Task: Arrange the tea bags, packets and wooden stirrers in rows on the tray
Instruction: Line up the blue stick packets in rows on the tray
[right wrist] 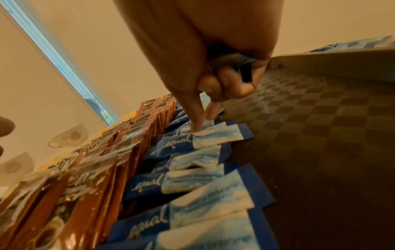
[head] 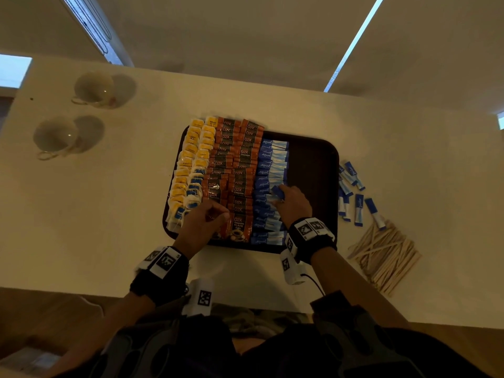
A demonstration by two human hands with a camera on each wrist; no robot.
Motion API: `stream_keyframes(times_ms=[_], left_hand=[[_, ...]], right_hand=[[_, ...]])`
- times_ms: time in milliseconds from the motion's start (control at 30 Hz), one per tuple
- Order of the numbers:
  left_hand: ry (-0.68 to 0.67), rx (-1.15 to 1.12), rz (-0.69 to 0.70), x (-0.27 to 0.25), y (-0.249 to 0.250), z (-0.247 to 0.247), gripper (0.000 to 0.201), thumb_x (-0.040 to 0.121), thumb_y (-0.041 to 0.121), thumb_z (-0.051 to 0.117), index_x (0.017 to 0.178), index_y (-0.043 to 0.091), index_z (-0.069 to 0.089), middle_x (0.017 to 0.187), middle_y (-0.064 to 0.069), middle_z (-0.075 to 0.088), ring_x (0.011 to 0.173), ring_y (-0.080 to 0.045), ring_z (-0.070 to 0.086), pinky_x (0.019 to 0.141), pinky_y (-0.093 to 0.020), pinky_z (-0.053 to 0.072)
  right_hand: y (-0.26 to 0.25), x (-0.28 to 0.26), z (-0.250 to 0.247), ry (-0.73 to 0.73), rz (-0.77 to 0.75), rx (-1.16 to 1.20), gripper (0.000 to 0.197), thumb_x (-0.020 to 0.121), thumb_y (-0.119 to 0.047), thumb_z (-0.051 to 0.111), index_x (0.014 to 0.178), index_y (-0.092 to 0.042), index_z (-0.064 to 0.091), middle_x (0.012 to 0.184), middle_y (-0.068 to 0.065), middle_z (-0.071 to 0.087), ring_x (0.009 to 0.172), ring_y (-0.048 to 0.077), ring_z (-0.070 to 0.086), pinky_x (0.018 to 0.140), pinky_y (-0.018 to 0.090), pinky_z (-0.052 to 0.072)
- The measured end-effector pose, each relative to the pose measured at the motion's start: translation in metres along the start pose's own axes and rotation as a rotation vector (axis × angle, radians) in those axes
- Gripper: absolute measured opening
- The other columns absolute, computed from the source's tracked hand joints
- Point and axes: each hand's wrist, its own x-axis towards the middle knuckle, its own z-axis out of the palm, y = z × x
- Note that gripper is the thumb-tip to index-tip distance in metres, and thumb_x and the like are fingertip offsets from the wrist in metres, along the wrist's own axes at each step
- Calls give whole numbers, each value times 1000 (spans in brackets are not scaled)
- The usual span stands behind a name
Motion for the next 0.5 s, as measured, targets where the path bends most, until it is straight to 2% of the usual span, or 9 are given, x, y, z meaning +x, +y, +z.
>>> stream_keyframes(times_ms=[167, 233, 300, 400, 500], left_hand=[[-5, 1, 2, -1, 4, -1, 5, 87, 18, 64, 86, 22, 61, 82, 3, 64, 70, -13, 62, 62, -28, 51], [-5, -1, 0, -2, 7, -1, 5, 87, 18, 64, 86, 22, 60, 82, 1, 65, 69, -15, 62, 64, -33, 55], [-4, 1, -4, -2, 9, -1, 7, 87, 17, 63, 85, 22, 60, 83, 1, 65, 69, -15, 62, 65, -33, 55], [1, 13, 5, -4, 13, 1, 9, 87, 15, 63, 84, 22, 59, 82, 3, 64, 70, -9, 60, 63, -24, 50], [-5, -11, 22, -9, 22, 4, 13, 88, 10, 62, 81, 20, 58, 76, 2, 62, 57, 0, 59, 52, -13, 46]], right_hand=[[4, -5, -5, 38, 43, 106, 36, 92, -20, 56, 127, -14, 53, 116, 13, 53, 104, 30, 54, 83, 36, 44], [9, -9, -9, 85, 145, 213, 34, 92, -25, 57, 124, -12, 54, 117, 13, 57, 103, 30, 56, 83, 36, 46], [19, -15, -13, 73, 288, 288, 35, 93, -29, 56, 122, -10, 52, 119, 14, 58, 104, 31, 57, 81, 34, 45], [28, -27, -12, -4, 376, 243, 45, 92, -37, 57, 124, -7, 47, 122, 16, 56, 107, 32, 56, 74, 30, 39], [28, -29, -8, -7, 368, 259, 47, 91, -39, 58, 122, -6, 45, 120, 16, 57, 104, 32, 57, 75, 32, 41]])
